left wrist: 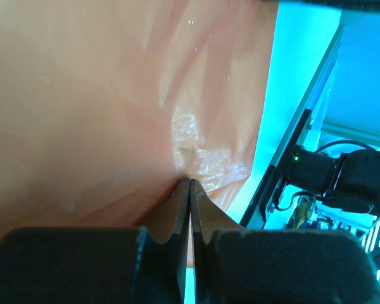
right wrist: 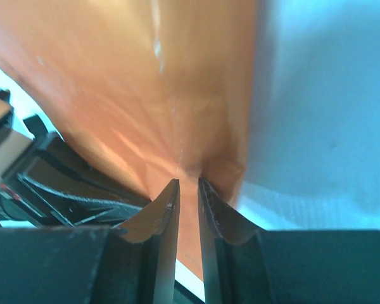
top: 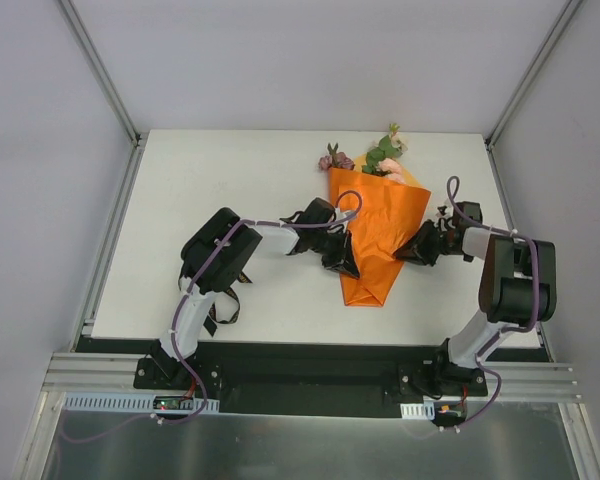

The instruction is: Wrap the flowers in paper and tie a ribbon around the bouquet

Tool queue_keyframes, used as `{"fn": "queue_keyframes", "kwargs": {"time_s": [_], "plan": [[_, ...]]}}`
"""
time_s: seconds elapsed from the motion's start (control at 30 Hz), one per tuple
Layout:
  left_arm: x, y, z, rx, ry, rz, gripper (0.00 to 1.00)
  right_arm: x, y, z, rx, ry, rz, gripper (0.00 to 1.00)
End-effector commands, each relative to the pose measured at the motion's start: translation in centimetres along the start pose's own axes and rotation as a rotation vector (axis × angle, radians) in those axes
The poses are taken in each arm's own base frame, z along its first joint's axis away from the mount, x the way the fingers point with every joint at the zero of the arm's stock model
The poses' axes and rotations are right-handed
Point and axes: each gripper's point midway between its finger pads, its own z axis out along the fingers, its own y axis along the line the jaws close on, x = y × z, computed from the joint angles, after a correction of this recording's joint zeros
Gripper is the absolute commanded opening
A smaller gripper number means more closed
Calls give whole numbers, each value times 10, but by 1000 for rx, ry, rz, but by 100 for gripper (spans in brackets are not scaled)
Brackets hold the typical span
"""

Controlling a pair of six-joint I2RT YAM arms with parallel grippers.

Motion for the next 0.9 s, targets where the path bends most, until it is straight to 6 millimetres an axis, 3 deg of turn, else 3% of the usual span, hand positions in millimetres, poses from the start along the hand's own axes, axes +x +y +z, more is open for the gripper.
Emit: {"fn": "queue_keyframes", "kwargs": {"time_s": [0.0,0.3,0.33,0.4,0.6,0.73,0.77,0.83,0.87], "plan": [[19,44,-3,-164,-6,-103,0,-36,-2,-7,2,-53,37,21],[22,42,-4,-171,-11,-141,0,-87,-11,8,53,-53,118,20],[22,42,-4,-170,-10,-142,0,-101,-6,7,48,-70,105,20],[25,43,-3,-174,-5,-146,0,-111,-16,12,77,-63,144,19],[27,44,-4,-178,-3,-141,0,-166,-15,13,86,-113,162,17],[27,41,-4,-169,1,-147,0,-200,-26,19,114,-145,177,18],[28,41,-4,-166,4,-159,0,-220,-16,15,91,-179,153,18],[28,34,-4,-150,8,-159,0,-234,-6,12,71,-194,136,20],[27,30,-5,-136,12,-156,0,-249,9,4,43,-217,106,22]]}}
